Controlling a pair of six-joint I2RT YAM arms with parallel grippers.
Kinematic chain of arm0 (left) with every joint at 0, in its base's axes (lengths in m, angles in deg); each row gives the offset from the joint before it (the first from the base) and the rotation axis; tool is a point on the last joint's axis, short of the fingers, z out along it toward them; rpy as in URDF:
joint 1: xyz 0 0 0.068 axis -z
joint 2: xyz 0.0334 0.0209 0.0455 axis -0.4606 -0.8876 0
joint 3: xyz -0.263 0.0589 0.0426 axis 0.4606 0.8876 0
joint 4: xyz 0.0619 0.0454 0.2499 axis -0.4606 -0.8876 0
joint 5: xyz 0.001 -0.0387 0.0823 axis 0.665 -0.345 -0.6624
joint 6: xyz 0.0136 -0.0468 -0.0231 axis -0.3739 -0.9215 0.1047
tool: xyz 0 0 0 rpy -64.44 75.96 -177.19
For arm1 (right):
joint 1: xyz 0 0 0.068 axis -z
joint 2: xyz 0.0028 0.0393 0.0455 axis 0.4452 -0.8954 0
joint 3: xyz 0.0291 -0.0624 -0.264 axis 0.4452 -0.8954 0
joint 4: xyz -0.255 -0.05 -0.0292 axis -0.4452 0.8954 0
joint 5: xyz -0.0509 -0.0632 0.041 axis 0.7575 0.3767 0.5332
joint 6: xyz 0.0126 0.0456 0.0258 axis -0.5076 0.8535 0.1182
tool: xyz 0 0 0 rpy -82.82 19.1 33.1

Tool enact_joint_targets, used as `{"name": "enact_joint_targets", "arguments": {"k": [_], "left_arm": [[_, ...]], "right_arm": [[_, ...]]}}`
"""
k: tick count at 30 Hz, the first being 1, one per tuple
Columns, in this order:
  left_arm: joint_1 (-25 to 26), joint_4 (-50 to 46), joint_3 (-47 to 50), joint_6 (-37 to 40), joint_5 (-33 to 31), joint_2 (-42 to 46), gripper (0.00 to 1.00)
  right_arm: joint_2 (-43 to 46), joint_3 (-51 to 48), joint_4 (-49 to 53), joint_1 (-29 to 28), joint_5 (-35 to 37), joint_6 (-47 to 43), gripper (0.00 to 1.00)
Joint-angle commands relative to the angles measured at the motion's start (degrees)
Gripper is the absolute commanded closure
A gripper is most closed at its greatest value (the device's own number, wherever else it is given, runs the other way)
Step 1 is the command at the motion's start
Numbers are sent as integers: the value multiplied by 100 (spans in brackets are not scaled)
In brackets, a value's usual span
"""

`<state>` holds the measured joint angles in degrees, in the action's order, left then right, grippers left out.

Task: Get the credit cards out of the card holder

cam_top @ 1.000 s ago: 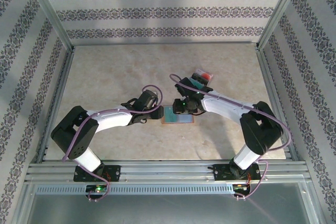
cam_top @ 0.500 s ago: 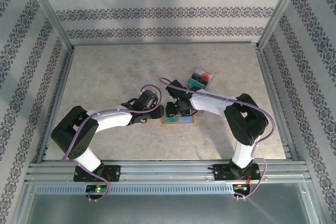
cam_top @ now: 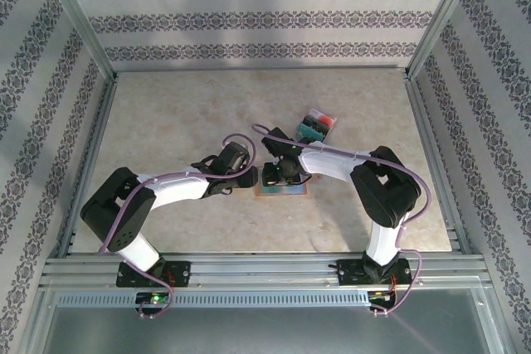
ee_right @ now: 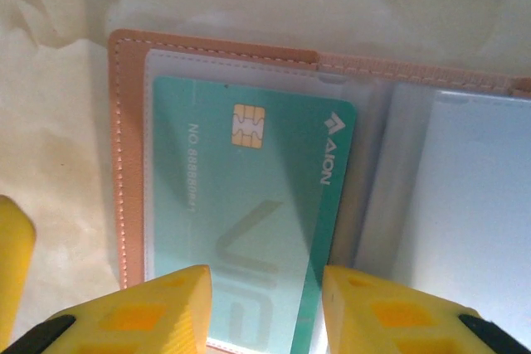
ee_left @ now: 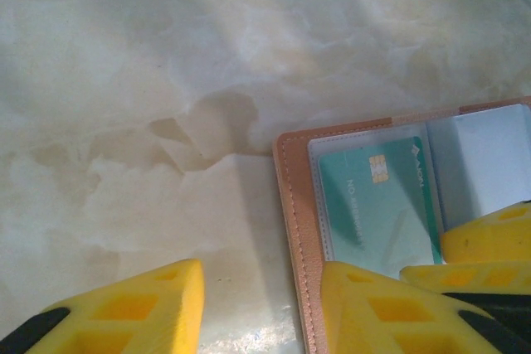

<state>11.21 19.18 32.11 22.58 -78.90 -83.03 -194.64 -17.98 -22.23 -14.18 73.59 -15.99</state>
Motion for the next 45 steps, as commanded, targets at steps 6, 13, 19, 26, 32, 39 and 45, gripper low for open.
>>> {"name": "enact_joint_targets", "arguments": {"k": [6,13,19,26,32,39,45], "left_arm": [[13,66,-94,99,149,-100,62],[13,69,-191,161,279,-182,66],[37,58,-291,251,369,-208,68],[64,54,-359,277,428,-252,69],[92,45,-429,295,484,-344,72],[127,29,-565,339,603,-504,79],[131,45,-600,291,692,-651,84]], "right_arm": [[-125,-107,146,54,222,145,59],[50,-72,335,-7,468,150,58],[260,-120,274,-10,399,162,56],[167,-170,242,2,372,189,53],[8,-303,32,27,180,222,51],[107,-565,-590,106,-355,267,52],[442,-883,-1122,236,-756,341,53]]}}
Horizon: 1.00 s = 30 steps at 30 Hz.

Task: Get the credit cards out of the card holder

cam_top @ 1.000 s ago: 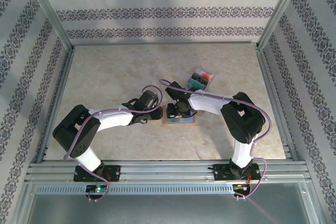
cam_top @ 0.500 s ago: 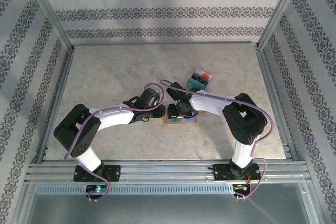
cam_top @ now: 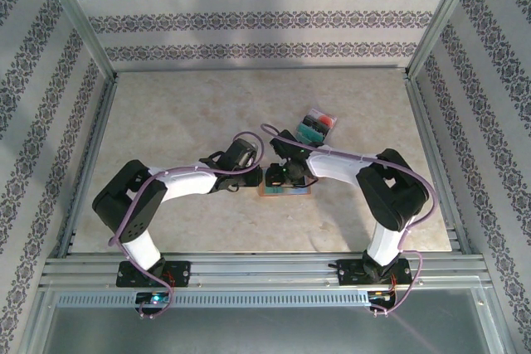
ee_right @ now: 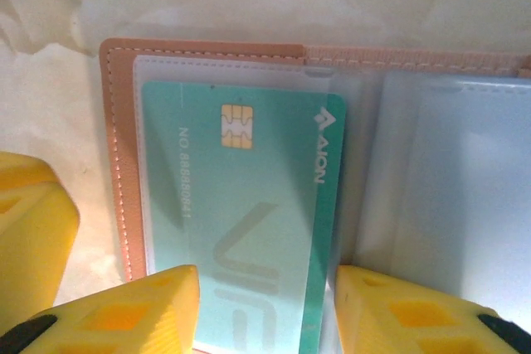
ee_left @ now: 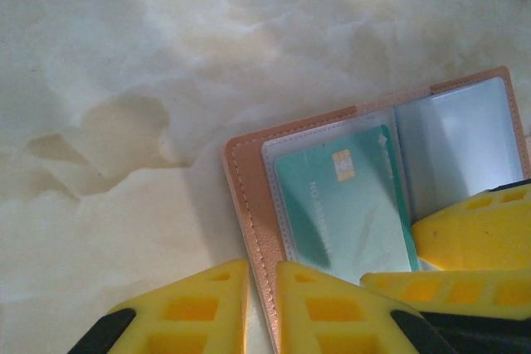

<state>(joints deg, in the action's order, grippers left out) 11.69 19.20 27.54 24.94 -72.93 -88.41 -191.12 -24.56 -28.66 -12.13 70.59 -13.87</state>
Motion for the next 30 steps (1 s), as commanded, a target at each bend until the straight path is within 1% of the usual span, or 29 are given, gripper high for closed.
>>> {"name": "enact_joint_targets", "arguments": {"k": [1,6,16,24,27,30], "left_arm": [[88,48,-146,50,124,-131,84],[88,43,-141,25,189,-204,86],[88,-53,9,-68,126,-120,87],[88,-117,68,-130,37,-7,88],[88,-168,71,-134,-40,43,86],[88,-205,80,-134,-110,105,83]], "right_arm": [[145,-270,-572,58,-533,146,53],[387,-585,-1266,222,-1063,350,54],[648,-909,-1797,390,-1371,550,55],[498,-932,-1609,371,-1221,569,55],[390,-863,-1475,308,-1129,544,54],[308,-697,-1130,246,-916,447,54]]}}
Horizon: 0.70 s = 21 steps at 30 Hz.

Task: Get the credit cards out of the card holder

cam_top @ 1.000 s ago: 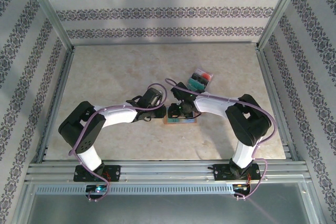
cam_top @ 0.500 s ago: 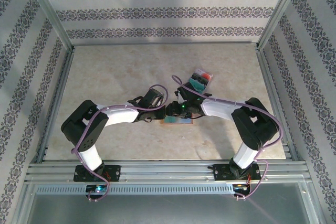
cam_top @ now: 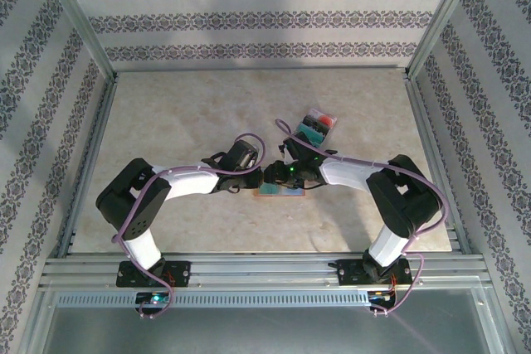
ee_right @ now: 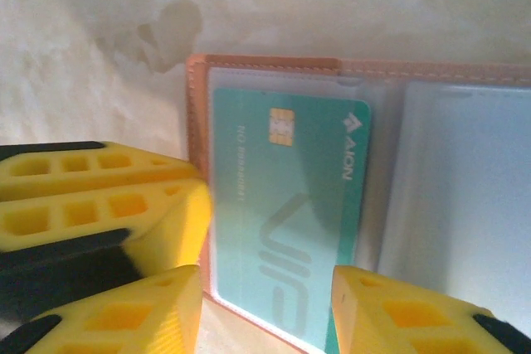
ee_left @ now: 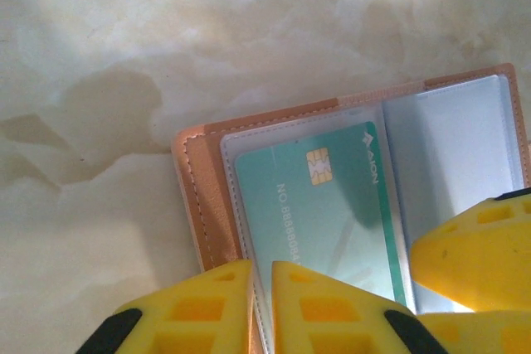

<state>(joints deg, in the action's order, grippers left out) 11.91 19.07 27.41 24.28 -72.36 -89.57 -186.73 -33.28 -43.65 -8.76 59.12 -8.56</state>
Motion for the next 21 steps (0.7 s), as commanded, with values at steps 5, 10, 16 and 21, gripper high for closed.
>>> {"name": "enact_joint_targets", "arguments": {"k": [5,10,16,21], "left_arm": [[66,-245,116,-43,-275,285,81],[66,-193,128,-42,-199,167,83],[66,-184,98,-8,-99,65,86],[66,-232,38,76,-27,-108,87]], "right_arm": [[-195,371,801,-175,568,-194,53],[-186,363,824,-203,602,-133,53],[-245,394,891,-256,714,-71,53],[-444,443,838,-305,659,-37,52]]}}
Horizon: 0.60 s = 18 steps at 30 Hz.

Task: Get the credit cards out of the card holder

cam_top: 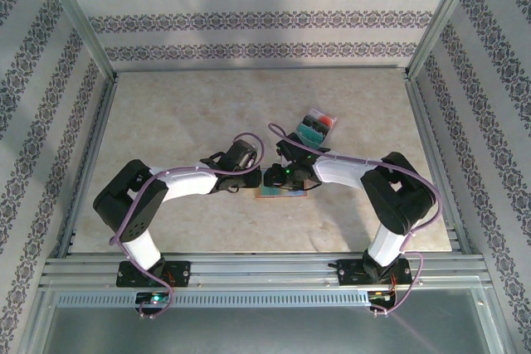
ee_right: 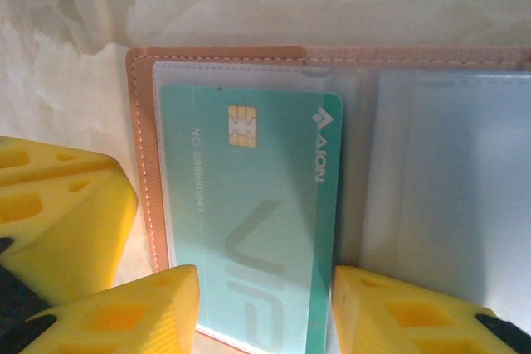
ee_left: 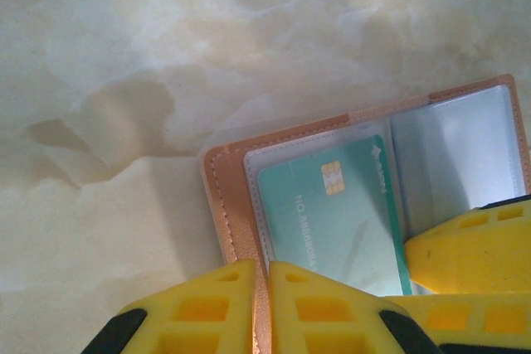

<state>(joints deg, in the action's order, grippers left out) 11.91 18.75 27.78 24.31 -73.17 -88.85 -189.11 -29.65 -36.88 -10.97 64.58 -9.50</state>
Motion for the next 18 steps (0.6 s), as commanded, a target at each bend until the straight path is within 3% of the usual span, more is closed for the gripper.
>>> {"name": "enact_joint_targets", "arguments": {"k": [1,8,18], "left_arm": [[66,-211,-10,94,86,-225,87],[66,-511,-137,287,62,-360,90],[66,-674,-115,333,97,-405,91]], "right_arm": [[-235,87,143,-91,96,65,52],[-217,-61,-127,-95,-9,177,52],[177,-860,-1971,153,-908,587,52]]}}
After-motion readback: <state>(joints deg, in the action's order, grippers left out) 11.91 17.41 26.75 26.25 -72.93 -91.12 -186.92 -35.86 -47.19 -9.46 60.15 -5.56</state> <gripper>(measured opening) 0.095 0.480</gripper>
